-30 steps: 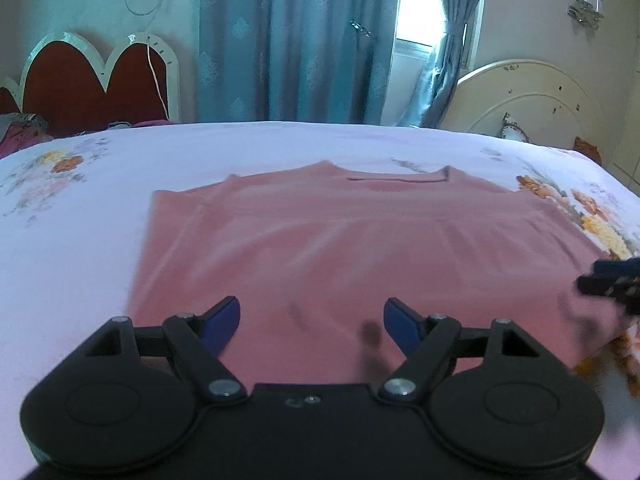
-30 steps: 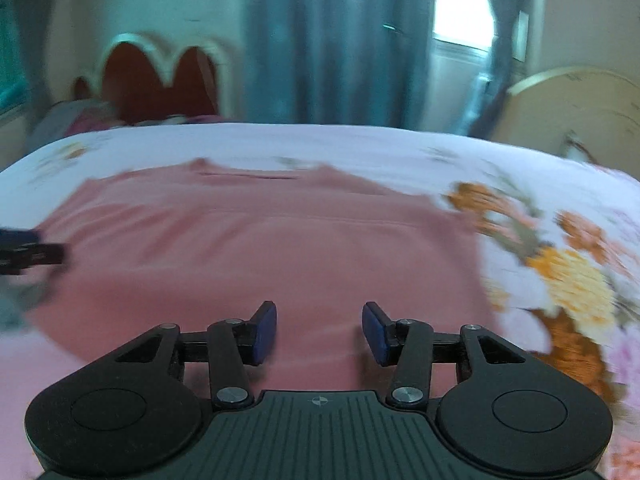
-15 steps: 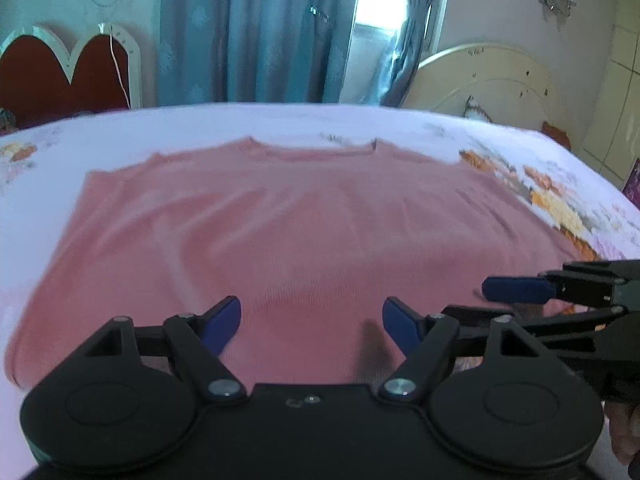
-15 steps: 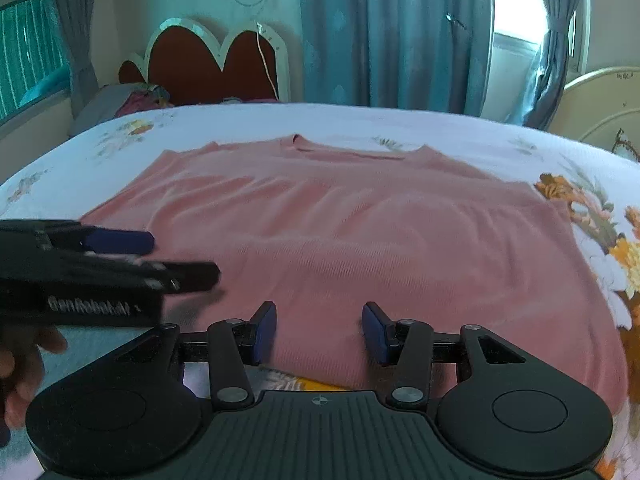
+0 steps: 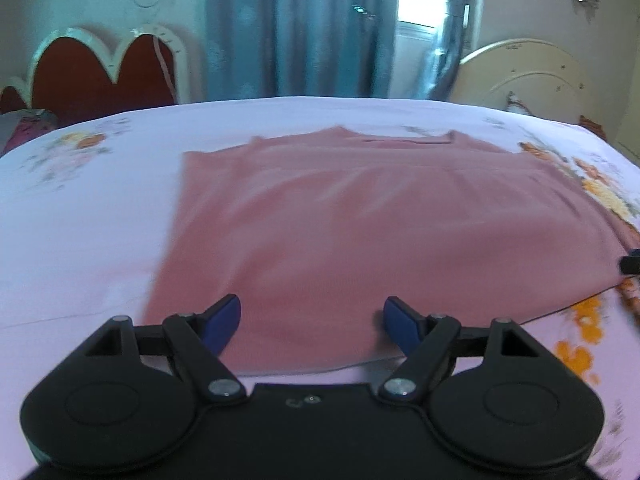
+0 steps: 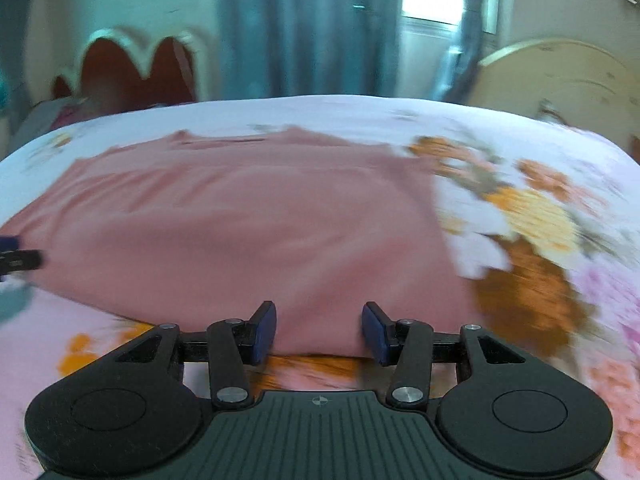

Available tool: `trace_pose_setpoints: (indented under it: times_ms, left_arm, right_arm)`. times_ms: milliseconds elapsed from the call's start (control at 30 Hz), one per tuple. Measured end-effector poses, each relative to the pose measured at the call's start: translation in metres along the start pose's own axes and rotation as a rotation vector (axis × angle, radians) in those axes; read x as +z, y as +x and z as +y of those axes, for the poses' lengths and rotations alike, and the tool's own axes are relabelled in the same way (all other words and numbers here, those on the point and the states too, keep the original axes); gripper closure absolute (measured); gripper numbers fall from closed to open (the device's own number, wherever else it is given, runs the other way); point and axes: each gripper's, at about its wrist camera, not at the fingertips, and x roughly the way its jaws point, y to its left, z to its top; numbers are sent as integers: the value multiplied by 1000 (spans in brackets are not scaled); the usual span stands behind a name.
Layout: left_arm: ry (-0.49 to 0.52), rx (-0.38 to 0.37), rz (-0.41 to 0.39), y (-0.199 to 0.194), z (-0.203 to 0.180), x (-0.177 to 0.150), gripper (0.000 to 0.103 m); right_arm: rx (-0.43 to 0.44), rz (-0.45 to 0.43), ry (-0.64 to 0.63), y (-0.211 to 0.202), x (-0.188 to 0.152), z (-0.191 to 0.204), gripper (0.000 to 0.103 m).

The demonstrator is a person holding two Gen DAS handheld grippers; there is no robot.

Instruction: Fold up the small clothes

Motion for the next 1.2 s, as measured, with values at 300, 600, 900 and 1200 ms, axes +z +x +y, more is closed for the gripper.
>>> trace_pose_setpoints:
  times_ms: [300, 600, 900, 1200]
  left_arm:
    - [-2, 23, -1, -7, 18, -5, 25]
    - [-27, 22, -26, -16, 1, 3, 24]
    - [-69, 50, 20, -8, 12, -7, 24]
    - [-60, 66, 31, -8, 8, -6, 23]
  right_arm:
    - [-7, 24, 45, -12, -1, -26, 56]
    - [32, -22, 16, -21, 10, 1, 56]
    - [31, 46, -16, -8, 1, 7, 67]
    - [6, 67, 0, -7, 2, -1, 67]
